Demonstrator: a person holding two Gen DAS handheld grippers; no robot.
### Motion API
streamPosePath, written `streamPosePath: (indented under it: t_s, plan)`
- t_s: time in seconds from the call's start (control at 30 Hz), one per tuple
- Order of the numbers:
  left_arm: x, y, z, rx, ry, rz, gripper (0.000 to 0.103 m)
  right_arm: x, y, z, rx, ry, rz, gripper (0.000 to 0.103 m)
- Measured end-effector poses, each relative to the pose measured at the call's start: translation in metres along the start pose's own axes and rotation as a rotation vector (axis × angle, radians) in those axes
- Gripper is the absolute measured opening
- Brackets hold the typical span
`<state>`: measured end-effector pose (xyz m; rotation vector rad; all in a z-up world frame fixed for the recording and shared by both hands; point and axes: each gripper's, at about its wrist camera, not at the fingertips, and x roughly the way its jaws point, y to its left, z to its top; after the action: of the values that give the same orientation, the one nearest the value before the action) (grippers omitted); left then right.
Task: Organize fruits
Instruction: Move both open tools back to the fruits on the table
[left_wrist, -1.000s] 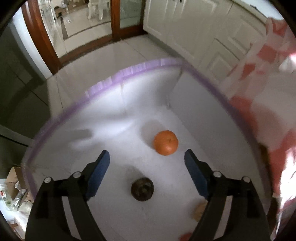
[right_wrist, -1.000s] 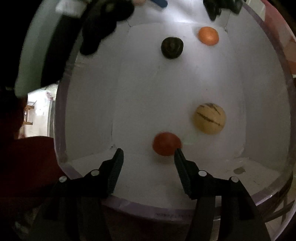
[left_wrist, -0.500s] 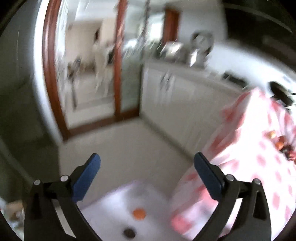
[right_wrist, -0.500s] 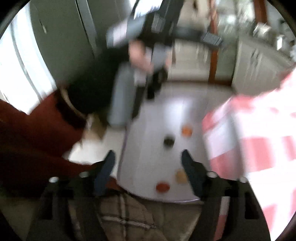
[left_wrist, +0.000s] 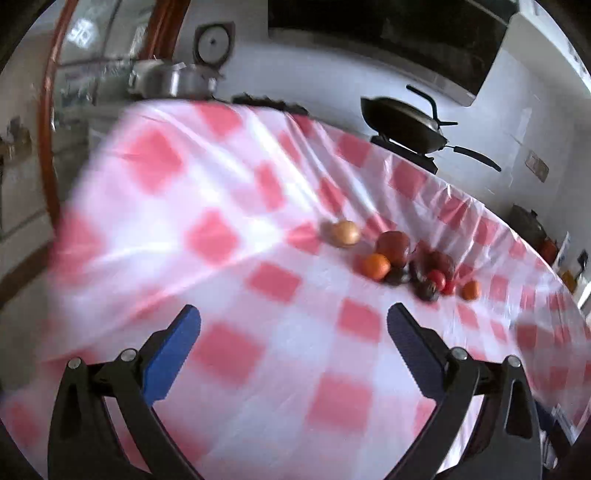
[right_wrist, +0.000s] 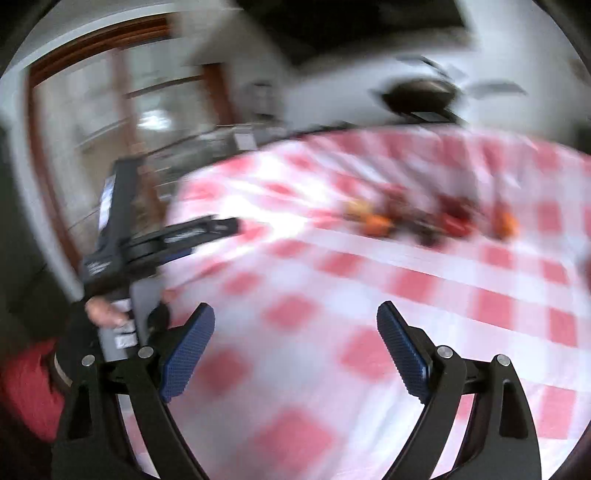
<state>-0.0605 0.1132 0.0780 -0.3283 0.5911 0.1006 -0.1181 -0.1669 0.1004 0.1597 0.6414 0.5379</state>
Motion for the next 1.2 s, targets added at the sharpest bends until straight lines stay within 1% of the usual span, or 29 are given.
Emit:
streamPosePath:
  t_s: [0.03,0.1,0.17,0.2,0.27,0.3,0.4,0.43,0.5,0.57,0.63,0.7,0.77,0.83,0.87,0.93,0.97,1.0,1.07,1.1,1.2]
  plan:
    - [0.021,-0.01,0.002,-0.025,0.005,-0.001,0.101,0.004,-0.018,0.003,0.069,0.009,-0.03,0.087]
    - [0.053,-0.023,0.01,-0.072,0.016,-0.006,0.101,0.019,-0.056,0.007,0.157,0.011,-0.05,0.087]
    - [0.083,-0.032,0.02,-0.158,0.013,-0.007,0.101,0.031,-0.092,0.015,0.239,0.016,-0.083,0.087]
    - [0.095,-0.034,0.023,-0.213,0.004,-0.014,0.101,0.034,-0.102,0.017,0.257,0.014,-0.09,0.087]
    - [0.101,-0.03,0.029,-0.283,-0.011,-0.018,0.101,0.044,-0.119,0.011,0.294,0.011,-0.101,0.087]
    - [0.111,-0.033,0.032,-0.308,-0.02,-0.022,0.101,0.046,-0.121,0.01,0.299,0.012,-0.108,0.087]
    - [0.128,-0.038,0.038,-0.332,-0.033,-0.061,0.101,0.056,-0.127,0.019,0.254,0.016,-0.165,0.087]
    - [0.134,-0.038,0.04,-0.342,-0.035,-0.084,0.101,0.072,-0.135,0.025,0.24,0.01,-0.186,0.087]
    - [0.144,-0.037,0.041,-0.36,-0.022,-0.126,0.101,0.075,-0.14,0.033,0.232,-0.002,-0.22,0.087]
    - [0.152,-0.031,0.04,-0.366,0.009,-0.155,0.101,0.088,-0.152,0.045,0.238,-0.003,-0.266,0.087]
    - [0.153,-0.024,0.039,-0.374,0.011,-0.138,0.101,0.102,-0.169,0.057,0.254,0.002,-0.329,0.08]
    - [0.153,-0.018,0.037,-0.412,0.007,-0.147,0.101,0.113,-0.182,0.067,0.28,0.01,-0.363,0.077]
    - [0.154,-0.018,0.038,-0.41,0.011,-0.142,0.101,0.128,-0.194,0.077,0.293,0.025,-0.406,0.074]
    - [0.152,-0.02,0.038,-0.396,0.002,-0.131,0.101,0.139,-0.194,0.08,0.286,0.065,-0.416,0.066]
    - [0.15,-0.019,0.038,-0.395,-0.006,-0.123,0.101,0.143,-0.19,0.08,0.27,0.074,-0.402,0.064]
    - [0.148,-0.015,0.037,-0.408,-0.012,-0.095,0.101,0.152,-0.176,0.079,0.211,0.1,-0.372,0.057]
    - [0.148,-0.013,0.037,-0.419,-0.01,-0.084,0.101,0.159,-0.166,0.078,0.157,0.126,-0.37,0.055]
    - [0.149,-0.01,0.036,-0.434,-0.005,-0.078,0.101,0.164,-0.159,0.077,0.116,0.142,-0.379,0.048]
    - [0.149,-0.005,0.036,-0.456,-0.002,-0.069,0.101,0.173,-0.154,0.076,0.079,0.179,-0.394,0.045]
    - [0.148,-0.003,0.035,-0.458,-0.002,-0.064,0.101,0.177,-0.155,0.077,0.08,0.191,-0.41,0.043]
    - [0.147,-0.001,0.034,-0.46,-0.004,-0.062,0.101,0.187,-0.159,0.08,0.083,0.222,-0.421,0.043]
